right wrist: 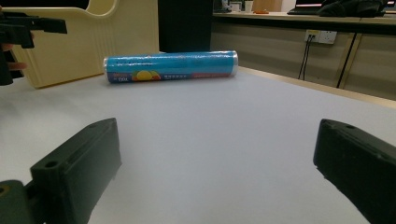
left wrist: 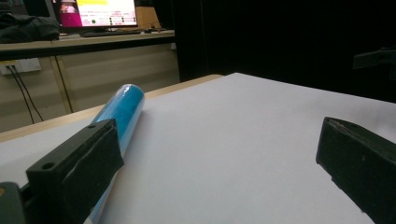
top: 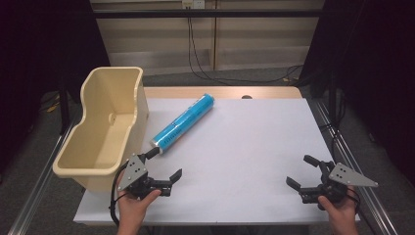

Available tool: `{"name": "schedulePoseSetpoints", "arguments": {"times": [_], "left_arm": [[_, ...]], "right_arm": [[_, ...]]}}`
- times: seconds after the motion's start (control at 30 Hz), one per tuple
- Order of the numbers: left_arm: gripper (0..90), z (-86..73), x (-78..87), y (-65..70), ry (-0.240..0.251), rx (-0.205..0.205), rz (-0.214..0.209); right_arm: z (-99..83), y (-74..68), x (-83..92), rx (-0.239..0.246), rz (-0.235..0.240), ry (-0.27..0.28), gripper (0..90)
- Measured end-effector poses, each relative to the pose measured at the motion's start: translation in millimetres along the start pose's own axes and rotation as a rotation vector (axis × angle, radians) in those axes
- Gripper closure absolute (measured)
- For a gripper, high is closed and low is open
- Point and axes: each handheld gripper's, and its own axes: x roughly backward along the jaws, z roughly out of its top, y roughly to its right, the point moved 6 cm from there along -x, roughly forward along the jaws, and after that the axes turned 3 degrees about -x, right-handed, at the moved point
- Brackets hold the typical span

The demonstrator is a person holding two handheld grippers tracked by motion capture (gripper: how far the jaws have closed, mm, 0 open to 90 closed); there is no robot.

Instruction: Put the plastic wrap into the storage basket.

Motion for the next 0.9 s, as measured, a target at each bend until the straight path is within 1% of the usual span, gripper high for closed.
{"name": "schedulePoseSetpoints", "arguments": {"times": [0.07,0.1,0.17,0.23,0.27,0.33,0.4,0.6,0.7,0.73,0.83,0.9], "left_arm": [[0.0,3.5,-5.3,-0.4,-0.004,0.0,-0.003],[0.0,5.1,-7.9,-0.1,0.002,0.01,-0.006],[0.0,8.4,-14.0,-1.0,0.001,0.007,-0.003],[0.0,10.6,-21.5,-3.3,0.001,0.012,-0.004],[0.0,10.6,-21.5,-3.3,0.001,0.012,-0.004],[0.0,11.2,-26.8,-4.8,0.0,0.015,-0.004],[0.0,13.0,-33.2,-9.1,0.006,0.024,0.004],[0.4,14.1,-42.4,-16.6,0.008,0.034,0.023],[0.4,13.6,-48.8,-20.1,-0.003,0.033,0.026],[0.5,14.0,-53.4,-21.5,-0.01,0.041,0.025],[0.4,14.8,-57.6,-23.0,-0.016,0.042,0.02],[0.4,16.5,-61.7,-24.3,-0.021,0.044,0.025]], "right_arm": [[-0.1,-0.6,0.1,-0.003,0.002,-0.001,0.4],[-0.1,-0.7,0.0,-0.002,0.0,-0.003,0.4],[-0.2,-1.2,0.0,0.001,0.0,-0.005,0.4],[-0.3,-1.9,0.3,0.004,0.003,-0.005,0.4],[-0.3,-1.9,0.3,0.004,0.003,-0.005,0.4],[-0.9,-1.5,0.3,0.002,0.002,-0.007,0.4],[-1.2,-1.0,0.4,0.001,0.002,-0.007,0.4],[-1.5,-1.1,0.5,-0.001,0.004,-0.006,0.4],[-1.1,-1.9,0.3,0.001,0.005,-0.008,0.4],[-1.0,-2.1,0.2,0.003,0.006,-0.008,0.4],[-1.2,-2.2,0.1,0.006,0.007,-0.009,0.4],[-1.5,-2.0,-0.1,0.006,0.007,-0.01,0.4]]}}
